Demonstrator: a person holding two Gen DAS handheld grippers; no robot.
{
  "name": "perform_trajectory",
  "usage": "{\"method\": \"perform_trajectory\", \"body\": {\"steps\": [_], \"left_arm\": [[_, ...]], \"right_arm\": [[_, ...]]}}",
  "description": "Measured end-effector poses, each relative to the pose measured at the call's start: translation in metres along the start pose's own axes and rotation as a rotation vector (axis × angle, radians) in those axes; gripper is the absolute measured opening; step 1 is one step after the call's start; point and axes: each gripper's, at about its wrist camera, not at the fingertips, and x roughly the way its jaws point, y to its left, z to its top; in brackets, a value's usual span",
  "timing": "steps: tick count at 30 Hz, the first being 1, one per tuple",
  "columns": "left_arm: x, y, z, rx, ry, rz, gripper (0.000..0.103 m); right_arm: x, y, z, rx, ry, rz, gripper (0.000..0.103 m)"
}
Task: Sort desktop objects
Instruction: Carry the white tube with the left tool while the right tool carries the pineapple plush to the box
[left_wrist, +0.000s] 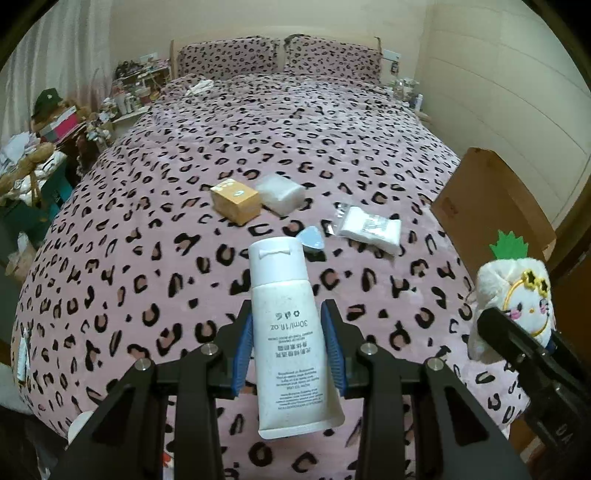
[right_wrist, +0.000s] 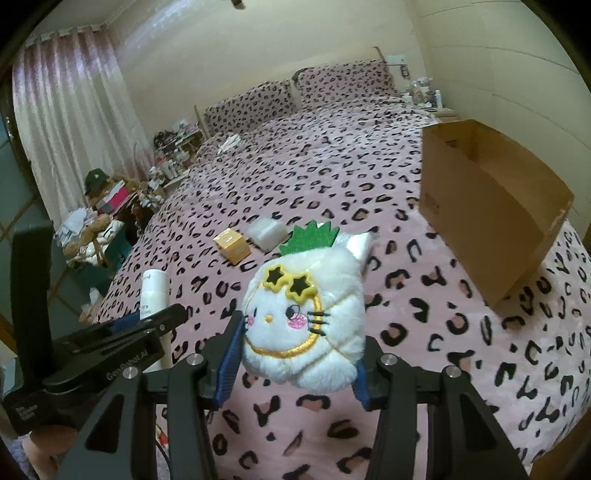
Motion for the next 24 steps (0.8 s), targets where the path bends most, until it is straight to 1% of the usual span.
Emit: {"method": "perform_trajectory", "body": {"steps": [10, 24], "left_arm": [[0.004, -0.038, 0.002, 0.059, 0.013, -0.041, 0.036], [0.005, -0.088, 0.010, 0.139, 0.011, -0.093, 0.036]], "right_arm": [[-0.026, -0.031, 0.002, 0.045, -0.044, -0.046, 0.050], [-0.053, -0.055, 0.007, 0.073, -0.094, -0.086, 0.050]]}}
